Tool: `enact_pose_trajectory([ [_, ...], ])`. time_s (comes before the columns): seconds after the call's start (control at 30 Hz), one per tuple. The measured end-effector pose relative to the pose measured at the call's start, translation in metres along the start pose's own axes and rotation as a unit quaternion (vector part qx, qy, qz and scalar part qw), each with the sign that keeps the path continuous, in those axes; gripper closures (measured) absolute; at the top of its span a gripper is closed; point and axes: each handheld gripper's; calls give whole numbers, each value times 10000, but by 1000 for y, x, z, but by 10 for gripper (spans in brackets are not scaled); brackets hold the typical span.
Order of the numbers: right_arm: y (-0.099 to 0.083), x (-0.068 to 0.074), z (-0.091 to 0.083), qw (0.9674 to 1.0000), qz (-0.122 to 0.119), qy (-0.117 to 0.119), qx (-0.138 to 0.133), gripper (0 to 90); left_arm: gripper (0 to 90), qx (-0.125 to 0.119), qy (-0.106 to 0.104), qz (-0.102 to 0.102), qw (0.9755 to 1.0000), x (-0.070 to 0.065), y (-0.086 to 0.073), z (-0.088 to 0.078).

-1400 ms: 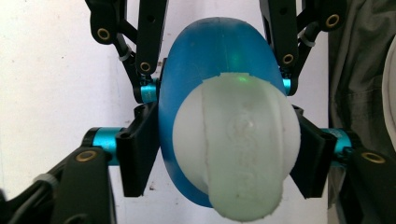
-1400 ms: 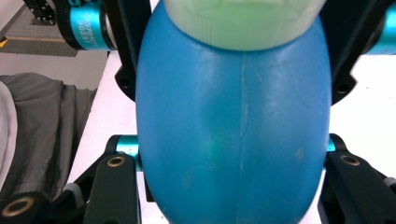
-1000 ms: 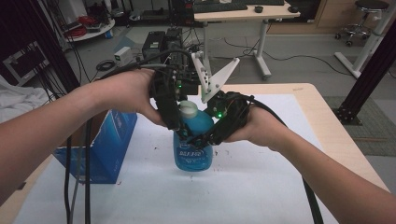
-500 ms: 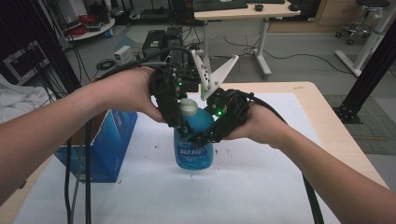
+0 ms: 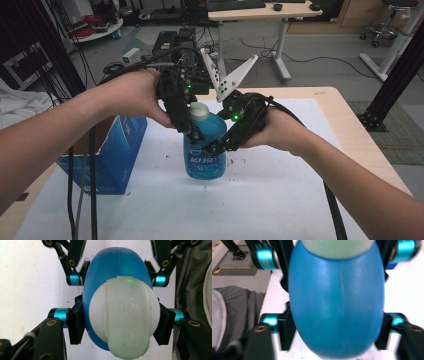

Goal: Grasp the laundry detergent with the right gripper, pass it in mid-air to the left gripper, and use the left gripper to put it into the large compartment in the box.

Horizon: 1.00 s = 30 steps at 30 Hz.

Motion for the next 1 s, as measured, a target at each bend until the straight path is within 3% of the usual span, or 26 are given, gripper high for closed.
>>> enact_pose_trajectory([
  [0.03, 0, -1, 0, 10000, 46, -75, 20, 222, 386, -35, 11, -65, 10000, -1, 0, -1],
  [0.13, -2, -3, -4, 9997, 174, -157, -20, 212, 386, 44, 23, -103, 9999, -1, -1, -8],
  [0.17, -3, -4, -9, 9993, 286, -238, -17, 137, 386, 72, 25, -126, 9999, -1, -2, -11],
  [0.33, -7, -7, -22, 9978, 455, -479, 1, 137, 386, -32, 136, -473, 9988, 2, -11, -33],
  [0.47, -15, -9, -40, 9957, 606, -692, 140, 137, 386, -140, 318, -823, 9960, 4, -20, -57],
  [0.7, -34, -18, -80, 9887, 885, -1140, 404, 137, 385, -243, 722, -1322, 9883, 0, -40, -102],
  [0.9, -50, -25, -106, 9835, 1090, -1334, 557, 137, 386, -363, 959, -1709, 9799, -8, -63, -130],
  [1.0, -58, -26, -116, 9808, 1188, -1425, 601, 137, 386, -460, 1009, -1963, 9743, -12, -77, -143],
])
Point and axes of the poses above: each handheld gripper's, and its own axes: z roughly forward along the jaws, y roughly out of its top, x roughly to its left, and after that the axes turned 11 degrees about z, right-handed
